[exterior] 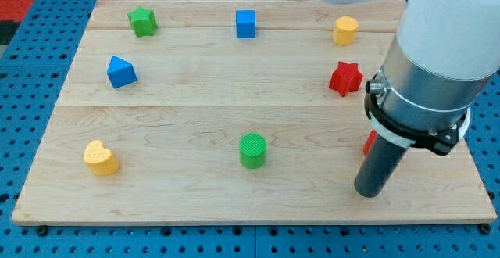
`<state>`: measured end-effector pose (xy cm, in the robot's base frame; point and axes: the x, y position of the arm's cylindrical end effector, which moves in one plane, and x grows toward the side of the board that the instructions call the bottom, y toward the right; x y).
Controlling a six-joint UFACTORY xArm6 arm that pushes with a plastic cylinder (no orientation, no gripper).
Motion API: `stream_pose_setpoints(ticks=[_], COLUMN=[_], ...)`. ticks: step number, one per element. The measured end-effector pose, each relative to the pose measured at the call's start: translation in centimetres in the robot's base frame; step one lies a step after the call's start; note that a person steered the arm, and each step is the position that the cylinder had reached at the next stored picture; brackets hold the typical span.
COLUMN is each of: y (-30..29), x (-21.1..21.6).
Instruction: Move the yellow heart towards the blue triangle
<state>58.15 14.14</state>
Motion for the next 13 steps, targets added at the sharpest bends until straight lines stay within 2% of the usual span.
stream_pose_setpoints(ticks=[2, 3, 5, 7, 9, 11, 12, 13], y=[2.4, 1.4, -9.2, -24.4, -35.3, -36.0, -35.0, -31.4], x=[-0.5, -1.5, -1.1, 1.2, -2.2, -0.6, -2.6, -4.4])
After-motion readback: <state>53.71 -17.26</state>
